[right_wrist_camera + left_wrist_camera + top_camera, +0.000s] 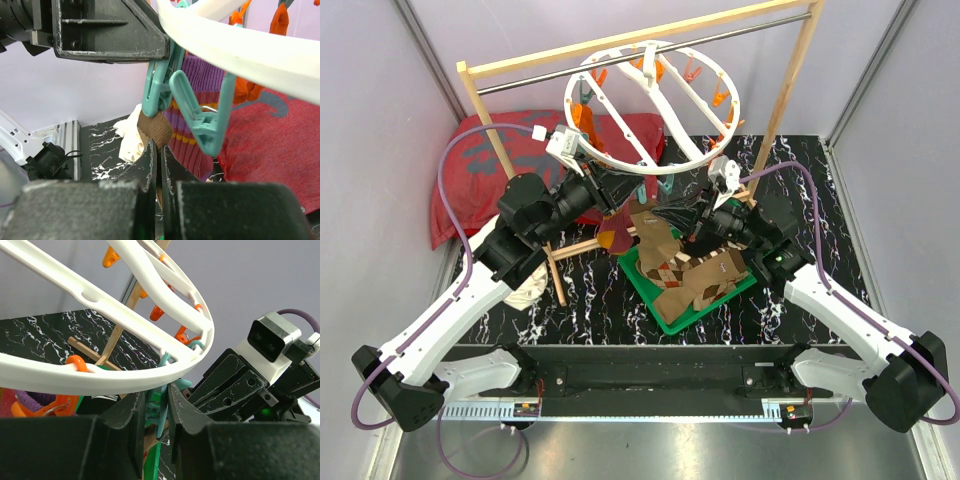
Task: Clip the socks to the hanger
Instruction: Clamp the sock onto the hanger.
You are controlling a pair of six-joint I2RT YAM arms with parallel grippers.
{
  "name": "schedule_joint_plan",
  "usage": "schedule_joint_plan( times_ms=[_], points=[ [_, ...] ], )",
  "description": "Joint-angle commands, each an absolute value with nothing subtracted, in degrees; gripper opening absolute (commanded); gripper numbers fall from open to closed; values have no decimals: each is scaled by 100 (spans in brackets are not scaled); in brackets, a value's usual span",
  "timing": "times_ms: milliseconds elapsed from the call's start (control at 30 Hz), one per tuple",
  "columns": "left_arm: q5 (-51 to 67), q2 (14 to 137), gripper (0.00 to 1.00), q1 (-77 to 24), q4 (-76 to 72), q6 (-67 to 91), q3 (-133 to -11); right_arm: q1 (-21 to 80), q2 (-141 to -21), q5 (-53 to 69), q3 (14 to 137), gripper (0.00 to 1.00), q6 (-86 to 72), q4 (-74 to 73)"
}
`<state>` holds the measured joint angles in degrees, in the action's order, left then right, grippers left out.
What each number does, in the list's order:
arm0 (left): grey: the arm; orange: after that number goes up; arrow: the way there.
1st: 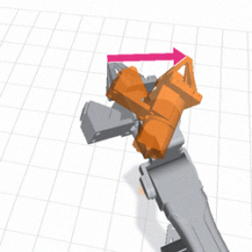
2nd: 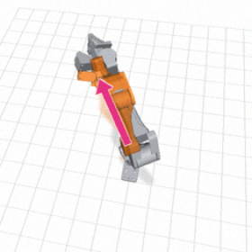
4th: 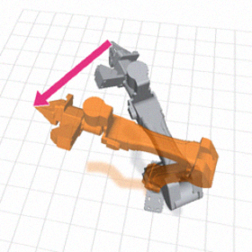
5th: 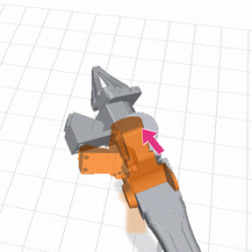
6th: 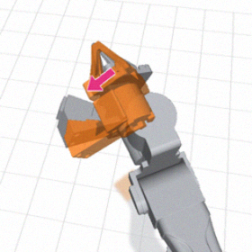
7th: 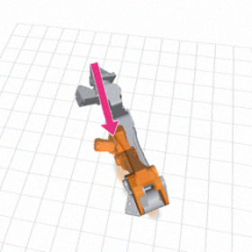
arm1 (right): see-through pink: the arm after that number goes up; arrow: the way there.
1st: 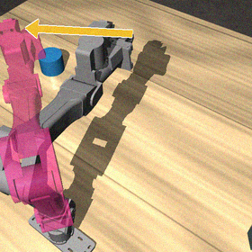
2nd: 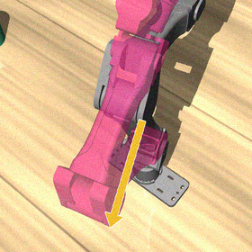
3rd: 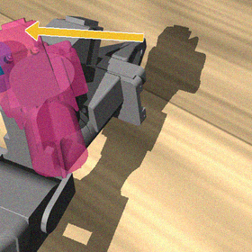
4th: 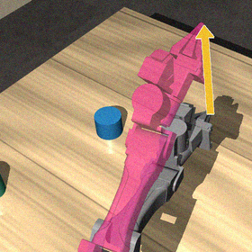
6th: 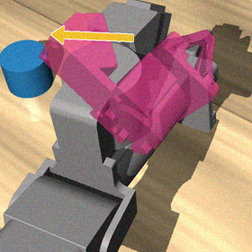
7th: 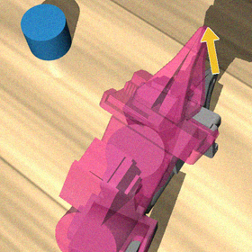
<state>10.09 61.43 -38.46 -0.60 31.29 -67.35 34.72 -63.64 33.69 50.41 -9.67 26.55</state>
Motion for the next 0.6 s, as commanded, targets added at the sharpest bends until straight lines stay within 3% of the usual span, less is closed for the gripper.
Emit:
schedule_joint_plan(
  times_ms=[0, 567],
  points=[
    [1134, 6108, 9, -3841, -369, 2988, -6794, 3375, -6293, 3480, 4992, 0, -1151, 3146],
    [1301, 6144, 13, -3841, -501, 3164, -6794, 3305, -6556, 3604, 5001, 0, -1591, 3796]
  ],
)
